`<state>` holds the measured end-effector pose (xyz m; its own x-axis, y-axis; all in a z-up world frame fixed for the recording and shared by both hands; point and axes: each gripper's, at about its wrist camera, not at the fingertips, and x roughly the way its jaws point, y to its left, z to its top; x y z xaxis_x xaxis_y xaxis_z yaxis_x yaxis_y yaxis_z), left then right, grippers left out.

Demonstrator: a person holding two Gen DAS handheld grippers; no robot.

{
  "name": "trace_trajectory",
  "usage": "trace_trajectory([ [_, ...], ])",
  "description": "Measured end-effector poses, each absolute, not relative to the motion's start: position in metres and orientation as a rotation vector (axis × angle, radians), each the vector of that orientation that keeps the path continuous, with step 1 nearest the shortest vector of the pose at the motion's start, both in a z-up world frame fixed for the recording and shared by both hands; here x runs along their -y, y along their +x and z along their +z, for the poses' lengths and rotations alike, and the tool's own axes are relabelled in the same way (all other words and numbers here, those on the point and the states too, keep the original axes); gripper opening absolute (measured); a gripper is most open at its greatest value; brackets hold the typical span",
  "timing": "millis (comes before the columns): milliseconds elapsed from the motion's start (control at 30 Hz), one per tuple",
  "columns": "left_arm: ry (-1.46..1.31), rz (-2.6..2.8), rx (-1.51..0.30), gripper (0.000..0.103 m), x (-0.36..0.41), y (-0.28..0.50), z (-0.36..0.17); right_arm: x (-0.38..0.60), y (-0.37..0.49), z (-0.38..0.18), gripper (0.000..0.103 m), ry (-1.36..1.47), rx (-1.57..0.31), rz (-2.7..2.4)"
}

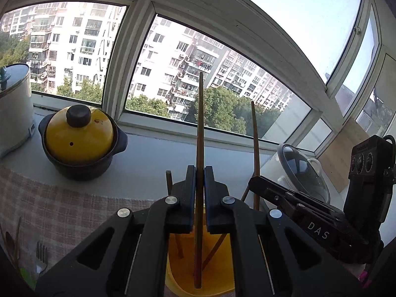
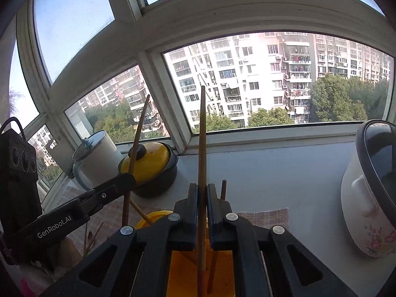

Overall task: Organize utensils
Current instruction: 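Open the left tool inside the yellow bin while the right tool releases its chopstick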

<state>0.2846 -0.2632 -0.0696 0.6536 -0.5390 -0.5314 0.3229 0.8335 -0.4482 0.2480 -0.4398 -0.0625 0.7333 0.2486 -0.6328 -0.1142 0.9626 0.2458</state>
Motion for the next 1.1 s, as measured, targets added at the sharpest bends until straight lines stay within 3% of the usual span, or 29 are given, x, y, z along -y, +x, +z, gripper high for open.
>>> trace_trajectory([
  [467, -0.275, -0.506, -0.713, 0.004, 0.271, 0.275, -0.074, 0.445, 0.241, -0.074, 0.005, 0.201, -0.755, 0.212],
  [567, -0.263, -0.504, -0.716, 0.004, 0.271, 0.271, -0.073, 0.445, 0.238, -0.073, 0.009, 0.194, -0.755, 0.205],
  [667, -0.264, -0.503, -0.715, 0.004, 0.269, 0.268, -0.072, 0.446, 0.234, -0.071, 0.021, 0.195, -0.747, 0.194],
  [867, -0.261, -0.495, -0.711, 0.004, 0.266, 0.262, -0.068, 0.447, 0.229, -0.068, 0.021, 0.192, -0.743, 0.183],
  [1100, -0.246, -0.493, -0.707, 0.004, 0.262, 0.25, -0.064, 0.447, 0.215, -0.064, 0.029, 0.183, -0.731, 0.172],
])
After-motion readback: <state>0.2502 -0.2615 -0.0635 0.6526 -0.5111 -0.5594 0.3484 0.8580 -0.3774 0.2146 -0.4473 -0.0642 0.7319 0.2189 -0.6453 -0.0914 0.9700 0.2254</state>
